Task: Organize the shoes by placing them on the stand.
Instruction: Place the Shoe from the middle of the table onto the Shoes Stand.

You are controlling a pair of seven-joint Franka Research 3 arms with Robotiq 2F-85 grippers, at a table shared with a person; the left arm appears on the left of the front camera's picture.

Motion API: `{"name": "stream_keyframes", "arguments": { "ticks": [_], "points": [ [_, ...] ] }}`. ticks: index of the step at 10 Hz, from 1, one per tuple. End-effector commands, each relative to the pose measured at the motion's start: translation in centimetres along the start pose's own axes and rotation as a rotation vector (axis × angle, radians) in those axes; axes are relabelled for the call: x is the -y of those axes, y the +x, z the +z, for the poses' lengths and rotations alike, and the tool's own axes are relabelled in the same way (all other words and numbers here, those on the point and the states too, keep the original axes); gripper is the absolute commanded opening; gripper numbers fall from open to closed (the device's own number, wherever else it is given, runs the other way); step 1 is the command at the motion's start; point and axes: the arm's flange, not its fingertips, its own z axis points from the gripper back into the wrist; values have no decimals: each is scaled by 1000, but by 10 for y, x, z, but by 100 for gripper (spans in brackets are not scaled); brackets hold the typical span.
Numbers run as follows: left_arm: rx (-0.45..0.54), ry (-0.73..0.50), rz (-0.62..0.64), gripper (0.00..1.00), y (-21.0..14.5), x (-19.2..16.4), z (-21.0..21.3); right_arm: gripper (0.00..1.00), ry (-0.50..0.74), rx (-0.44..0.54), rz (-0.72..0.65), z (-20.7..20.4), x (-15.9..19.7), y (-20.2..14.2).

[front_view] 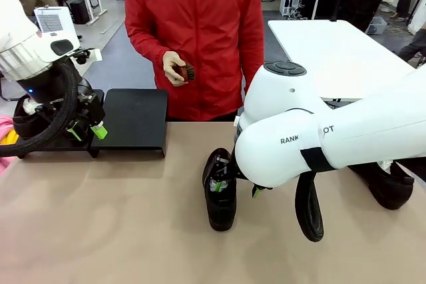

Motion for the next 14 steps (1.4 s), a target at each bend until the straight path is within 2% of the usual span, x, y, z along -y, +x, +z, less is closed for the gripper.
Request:
{"name": "stream_keyframes", "arguments": {
  "ticks": [1,5,6,8,9,11,14],
  "points": [
    [10,-18,-3,57,-1,0,1,100,0,16,12,1,-2,4],
    [10,-18,-3,57,-1,0,1,100,0,0,0,0,0,0],
    [10,-18,-3,57,-1,0,1,100,42,17,58,24,2,-9],
    [10,-18,-3,57,-1,0,1,100,123,111,89,78,26,-16],
    [10,-18,-3,57,-1,0,1,100,135,156,67,94,40,-13],
    [0,0,0,57,0,0,0,100,136,173,-1,109,82,1],
    [-11,-40,101,57,-20,45,1,100,123,188,-223,105,131,20]
  ]
}}
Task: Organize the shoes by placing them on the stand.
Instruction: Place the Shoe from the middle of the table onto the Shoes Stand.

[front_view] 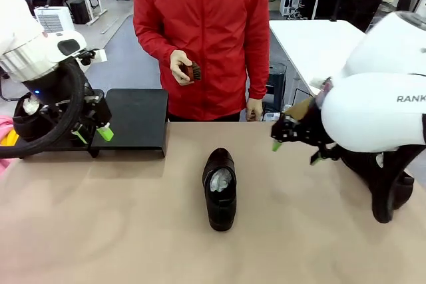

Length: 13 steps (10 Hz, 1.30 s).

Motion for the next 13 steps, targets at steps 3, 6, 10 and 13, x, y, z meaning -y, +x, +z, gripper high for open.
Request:
{"name": "stream_keyframes", "arguments": {
  "ticks": [3,6,10,13],
  "points": [
    [-80,-83,152,57,-32,54,5,100,-44,16,-193,-26,14,15],
    [-79,-67,115,57,-28,59,3,100,-27,-6,-88,-11,23,13],
    [-111,-179,224,57,-28,144,-41,100,-126,41,-226,-3,37,24],
    [-91,-154,282,57,-17,196,-81,100,-175,21,-289,-7,53,25]
  ]
}}
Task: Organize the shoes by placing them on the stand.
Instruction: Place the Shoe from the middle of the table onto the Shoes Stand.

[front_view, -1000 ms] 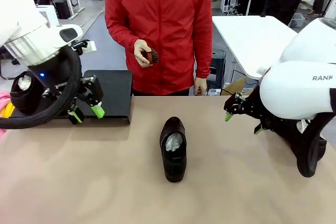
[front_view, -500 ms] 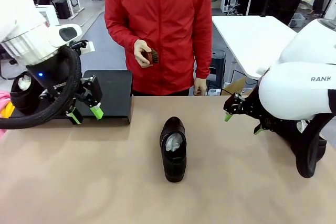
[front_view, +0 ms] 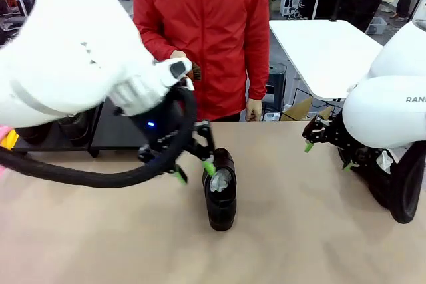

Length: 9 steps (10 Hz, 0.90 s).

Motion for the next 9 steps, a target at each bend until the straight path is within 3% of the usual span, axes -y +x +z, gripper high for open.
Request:
{"name": "stream_keyframes", "arguments": {
  "ticks": [1,4,9],
  "points": [
    [88,46,36,57,18,18,-20,100,23,5,26,1,-5,-3],
    [169,139,-33,57,28,46,-77,100,23,5,26,1,-5,-3],
    [250,202,-131,57,39,75,-126,100,23,5,26,1,-5,-3]
  ]
}}
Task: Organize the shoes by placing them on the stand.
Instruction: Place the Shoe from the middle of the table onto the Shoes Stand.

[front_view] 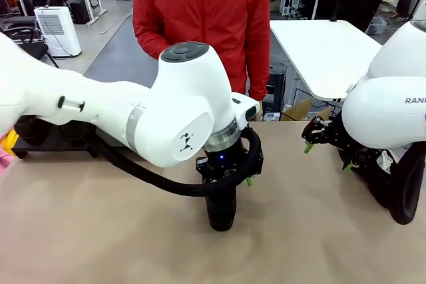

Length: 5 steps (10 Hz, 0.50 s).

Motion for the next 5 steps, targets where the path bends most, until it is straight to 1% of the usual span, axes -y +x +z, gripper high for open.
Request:
{"name": "stream_keyframes", "arguments": {
  "ticks": [1,5],
  "points": [
    [46,38,-6,57,9,17,-11,100,20,5,13,1,-2,0],
    [57,102,3,57,13,17,-37,100,20,5,13,1,-2,0]
  ]
}}
